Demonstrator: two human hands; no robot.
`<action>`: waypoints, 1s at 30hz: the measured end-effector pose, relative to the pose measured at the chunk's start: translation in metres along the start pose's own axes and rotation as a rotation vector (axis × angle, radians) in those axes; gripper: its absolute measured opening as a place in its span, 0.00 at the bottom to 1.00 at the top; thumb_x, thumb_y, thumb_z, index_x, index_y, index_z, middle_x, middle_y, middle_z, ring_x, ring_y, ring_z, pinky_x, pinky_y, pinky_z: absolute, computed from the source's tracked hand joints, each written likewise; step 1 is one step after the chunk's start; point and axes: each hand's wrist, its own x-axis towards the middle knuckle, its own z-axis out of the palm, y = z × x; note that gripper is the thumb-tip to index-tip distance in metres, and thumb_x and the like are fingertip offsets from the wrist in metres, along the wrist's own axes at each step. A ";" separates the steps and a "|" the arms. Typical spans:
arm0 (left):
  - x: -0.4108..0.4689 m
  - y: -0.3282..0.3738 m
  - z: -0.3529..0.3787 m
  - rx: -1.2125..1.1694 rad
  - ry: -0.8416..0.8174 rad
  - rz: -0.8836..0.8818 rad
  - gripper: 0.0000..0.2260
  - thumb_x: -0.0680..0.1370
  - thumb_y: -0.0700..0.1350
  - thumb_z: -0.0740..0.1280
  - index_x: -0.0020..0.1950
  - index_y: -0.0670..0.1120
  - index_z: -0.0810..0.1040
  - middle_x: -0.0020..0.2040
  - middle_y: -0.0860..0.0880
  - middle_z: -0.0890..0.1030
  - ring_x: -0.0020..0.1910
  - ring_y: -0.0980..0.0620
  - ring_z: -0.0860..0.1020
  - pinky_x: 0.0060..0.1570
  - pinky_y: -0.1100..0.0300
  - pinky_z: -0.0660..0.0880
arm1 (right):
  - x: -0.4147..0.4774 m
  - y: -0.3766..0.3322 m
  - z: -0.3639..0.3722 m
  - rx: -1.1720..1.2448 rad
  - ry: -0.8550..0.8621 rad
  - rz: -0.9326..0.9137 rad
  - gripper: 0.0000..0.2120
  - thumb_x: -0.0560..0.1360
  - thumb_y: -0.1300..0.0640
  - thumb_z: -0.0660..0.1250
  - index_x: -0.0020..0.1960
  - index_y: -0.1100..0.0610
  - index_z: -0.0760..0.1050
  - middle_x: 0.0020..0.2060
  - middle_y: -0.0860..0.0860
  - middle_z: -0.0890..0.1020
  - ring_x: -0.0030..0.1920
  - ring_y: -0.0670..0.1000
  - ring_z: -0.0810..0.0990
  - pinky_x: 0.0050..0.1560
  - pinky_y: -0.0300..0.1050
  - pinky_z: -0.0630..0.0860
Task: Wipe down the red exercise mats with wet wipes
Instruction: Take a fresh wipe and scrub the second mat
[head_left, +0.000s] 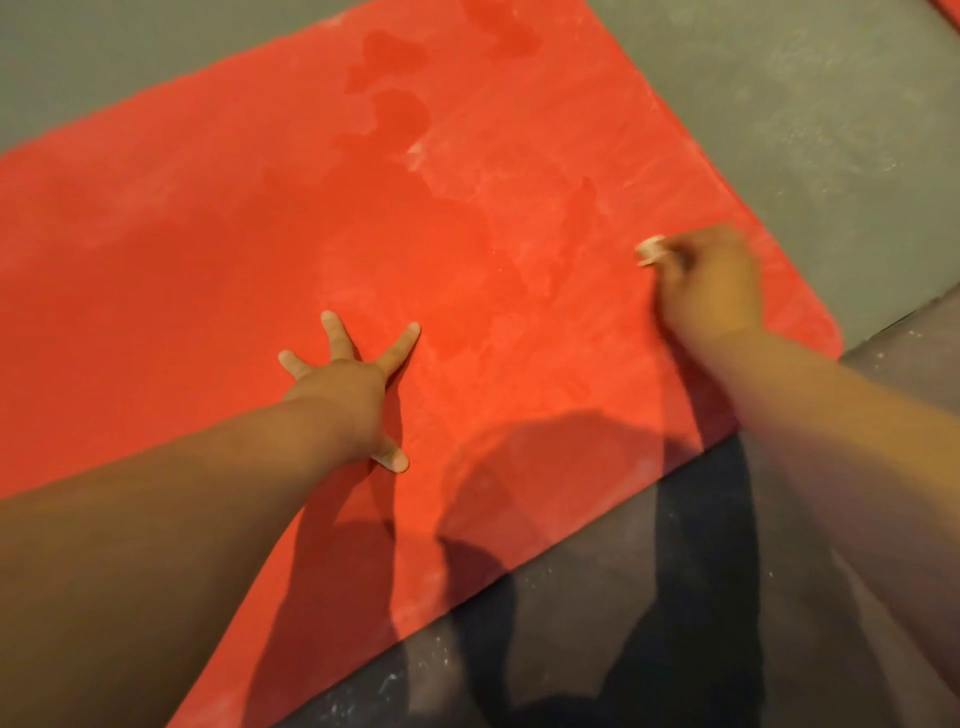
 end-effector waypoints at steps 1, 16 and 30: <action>0.001 0.000 0.000 0.013 0.008 0.005 0.62 0.61 0.55 0.81 0.66 0.73 0.28 0.72 0.41 0.24 0.69 0.20 0.42 0.64 0.33 0.62 | 0.015 0.017 -0.012 -0.029 0.071 0.147 0.13 0.75 0.59 0.61 0.55 0.53 0.81 0.54 0.56 0.80 0.55 0.57 0.78 0.58 0.48 0.73; -0.001 0.002 -0.002 0.071 0.006 -0.029 0.62 0.60 0.58 0.80 0.65 0.74 0.27 0.73 0.41 0.26 0.70 0.21 0.46 0.63 0.35 0.65 | -0.019 0.000 -0.009 0.039 -0.068 -0.179 0.13 0.75 0.61 0.62 0.52 0.53 0.83 0.49 0.55 0.82 0.53 0.57 0.79 0.54 0.45 0.72; 0.001 0.038 -0.027 0.068 -0.026 -0.109 0.64 0.62 0.57 0.80 0.67 0.63 0.22 0.71 0.26 0.35 0.69 0.30 0.66 0.68 0.39 0.63 | -0.078 -0.063 0.039 0.143 -0.135 -0.409 0.10 0.72 0.65 0.65 0.50 0.59 0.82 0.43 0.59 0.79 0.47 0.62 0.77 0.53 0.51 0.71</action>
